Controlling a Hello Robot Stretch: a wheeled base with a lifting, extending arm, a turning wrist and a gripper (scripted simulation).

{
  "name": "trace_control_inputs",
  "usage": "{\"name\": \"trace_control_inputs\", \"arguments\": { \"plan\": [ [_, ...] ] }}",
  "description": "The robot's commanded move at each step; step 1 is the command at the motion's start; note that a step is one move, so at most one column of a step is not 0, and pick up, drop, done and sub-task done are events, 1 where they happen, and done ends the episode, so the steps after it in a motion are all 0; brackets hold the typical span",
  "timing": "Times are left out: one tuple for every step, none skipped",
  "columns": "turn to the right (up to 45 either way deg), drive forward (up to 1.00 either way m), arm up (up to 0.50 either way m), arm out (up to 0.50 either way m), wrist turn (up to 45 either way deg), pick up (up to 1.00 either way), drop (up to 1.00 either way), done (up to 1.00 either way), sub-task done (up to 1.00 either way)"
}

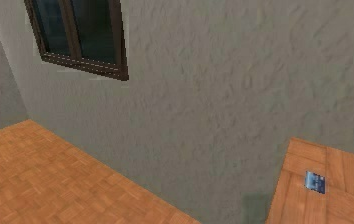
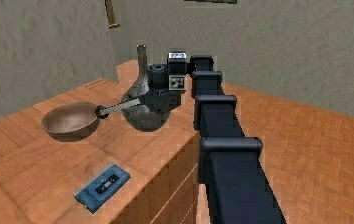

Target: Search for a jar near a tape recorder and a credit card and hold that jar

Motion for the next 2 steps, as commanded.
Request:
{"name": "trace_control_inputs", "arguments": {
  "plan": [
    [0.0,0.00,0.00,0.00,18.0,0.00,0.00,0.00,0.00],
    [0.0,0.00,0.00,0.00,0.0,1.00,0.00,0.00,0.00]
  ]
}}
